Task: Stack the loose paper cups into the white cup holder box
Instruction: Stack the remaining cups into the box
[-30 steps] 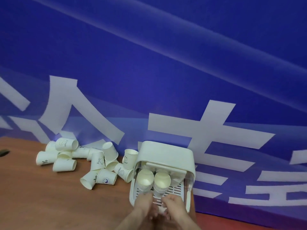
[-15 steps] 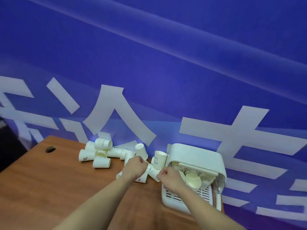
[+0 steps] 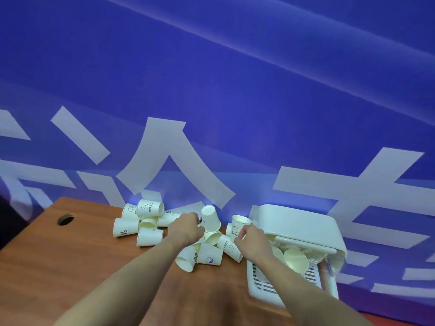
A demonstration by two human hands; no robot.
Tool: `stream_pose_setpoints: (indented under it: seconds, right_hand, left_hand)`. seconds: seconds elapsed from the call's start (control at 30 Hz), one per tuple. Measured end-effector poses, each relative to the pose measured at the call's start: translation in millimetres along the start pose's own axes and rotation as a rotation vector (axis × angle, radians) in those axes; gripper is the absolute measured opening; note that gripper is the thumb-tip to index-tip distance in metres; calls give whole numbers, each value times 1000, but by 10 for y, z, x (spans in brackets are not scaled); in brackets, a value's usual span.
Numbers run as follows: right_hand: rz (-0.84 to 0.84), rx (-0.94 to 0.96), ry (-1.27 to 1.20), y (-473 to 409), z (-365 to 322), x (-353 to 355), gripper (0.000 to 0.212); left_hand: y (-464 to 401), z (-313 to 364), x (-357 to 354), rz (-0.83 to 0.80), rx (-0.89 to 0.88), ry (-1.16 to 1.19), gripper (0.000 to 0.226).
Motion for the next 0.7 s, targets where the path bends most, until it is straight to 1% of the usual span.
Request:
stream_pose_setpoints:
  seconds: [0.13, 0.23, 0.33, 0.4, 0.5, 0.6, 0.7]
  right_hand:
    - [-18, -32, 30, -187, 29, -109, 9]
    - [-49, -33, 68, -414, 20, -186, 21]
    - [-38, -33, 100, -637, 25, -250, 30]
    - [-22, -45, 121, -748, 45, -313, 35]
    - [-19, -71, 177, -840, 119, -416, 41]
    - [-21, -97, 263, -891, 201, -472, 37]
    - [-24, -96, 323, -950, 229, -507, 28]
  left_hand:
    - [-291, 20, -180, -15, -16, 6, 35]
    - [-547, 40, -272, -3, 3, 30, 35]
    - [-760, 100, -352, 1, 26, 65, 35]
    - [-888, 124, -443, -13, 56, 92, 41]
    - [-1037, 146, -571, -28, 94, 112, 58]
    - [-1141, 178, -666, -54, 114, 83, 70]
    - [-1208, 191, -703, -36, 142, 80, 71]
Point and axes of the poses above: each hand's wrist, its own y-axis away from the middle knuckle, its own x-axis out of the back of the hand, z = x × y, the point moved 7 cm from there along -y, towards the middle knuckle, and after that the axes turned 15 degrees about -y, right-handed, at the moved point
